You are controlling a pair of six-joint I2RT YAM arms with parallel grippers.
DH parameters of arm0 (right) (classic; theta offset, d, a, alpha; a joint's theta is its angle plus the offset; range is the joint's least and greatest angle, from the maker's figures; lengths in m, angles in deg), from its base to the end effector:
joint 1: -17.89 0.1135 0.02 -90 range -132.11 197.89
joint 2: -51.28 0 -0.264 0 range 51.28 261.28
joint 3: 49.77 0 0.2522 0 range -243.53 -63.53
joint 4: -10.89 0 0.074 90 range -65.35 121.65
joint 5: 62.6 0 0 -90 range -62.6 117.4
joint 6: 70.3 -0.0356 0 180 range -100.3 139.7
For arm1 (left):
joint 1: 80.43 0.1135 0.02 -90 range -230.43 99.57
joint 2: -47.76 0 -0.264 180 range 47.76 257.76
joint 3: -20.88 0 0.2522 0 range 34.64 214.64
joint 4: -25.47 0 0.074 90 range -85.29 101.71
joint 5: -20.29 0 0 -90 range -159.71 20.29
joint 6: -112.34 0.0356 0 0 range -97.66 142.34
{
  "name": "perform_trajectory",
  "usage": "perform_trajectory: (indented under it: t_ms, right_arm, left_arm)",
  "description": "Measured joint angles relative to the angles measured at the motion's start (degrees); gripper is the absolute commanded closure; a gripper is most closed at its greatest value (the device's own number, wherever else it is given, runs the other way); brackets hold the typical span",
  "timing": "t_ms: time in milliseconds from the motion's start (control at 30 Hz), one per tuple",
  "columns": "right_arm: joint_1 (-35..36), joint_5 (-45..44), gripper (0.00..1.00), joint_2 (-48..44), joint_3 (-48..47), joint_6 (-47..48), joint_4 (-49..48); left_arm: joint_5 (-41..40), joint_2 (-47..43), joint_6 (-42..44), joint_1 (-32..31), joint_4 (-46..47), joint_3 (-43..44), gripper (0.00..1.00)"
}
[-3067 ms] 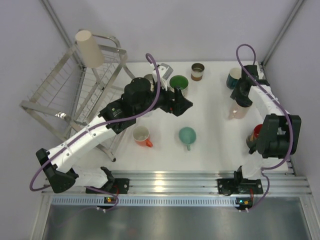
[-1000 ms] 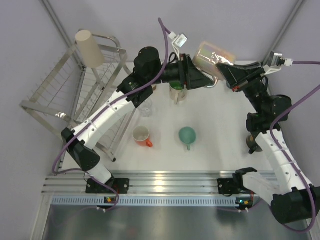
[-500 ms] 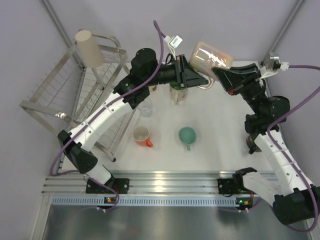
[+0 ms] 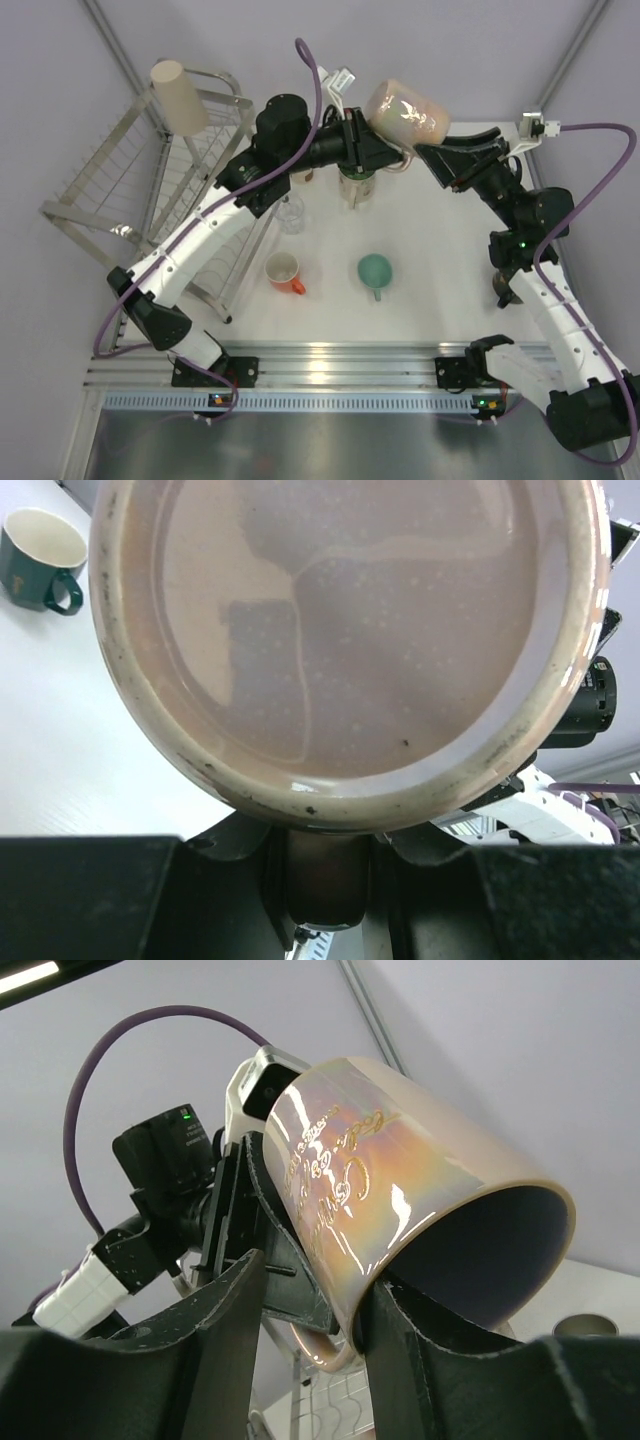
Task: Load the cups into the dish rack
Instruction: Pass the cup from the right arm to the left, then place the cup upside down on the dish rack
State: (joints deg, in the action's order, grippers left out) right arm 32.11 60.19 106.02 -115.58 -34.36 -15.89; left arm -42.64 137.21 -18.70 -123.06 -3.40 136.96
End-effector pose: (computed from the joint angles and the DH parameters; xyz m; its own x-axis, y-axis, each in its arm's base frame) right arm 0.1864 0.0671 0.4413 -0.1537 0.6632 -0.7325 -0.8461 0.2946 0.4443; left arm 0.2455 -0.2480 0.4864 -0.6373 -0.2080 -0.7420 0.6883 0.2792 -0.6695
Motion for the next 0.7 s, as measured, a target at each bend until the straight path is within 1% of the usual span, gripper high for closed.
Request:
perform_trajectory:
  t_ms: [300,700]
  right_arm:
    - [0.0,0.1,0.51,-0.2,0.1,0.3,0.1]
    - [0.0,0.0,0.49,-3.7,1.8,2.1,1.4]
  left_arm:
    - [-3.4,-1.9,1.4,1.1,-0.9,0.0,1.0]
    - [-12.6,-4.8,6.2,2.2,-4.8,0.0,1.0]
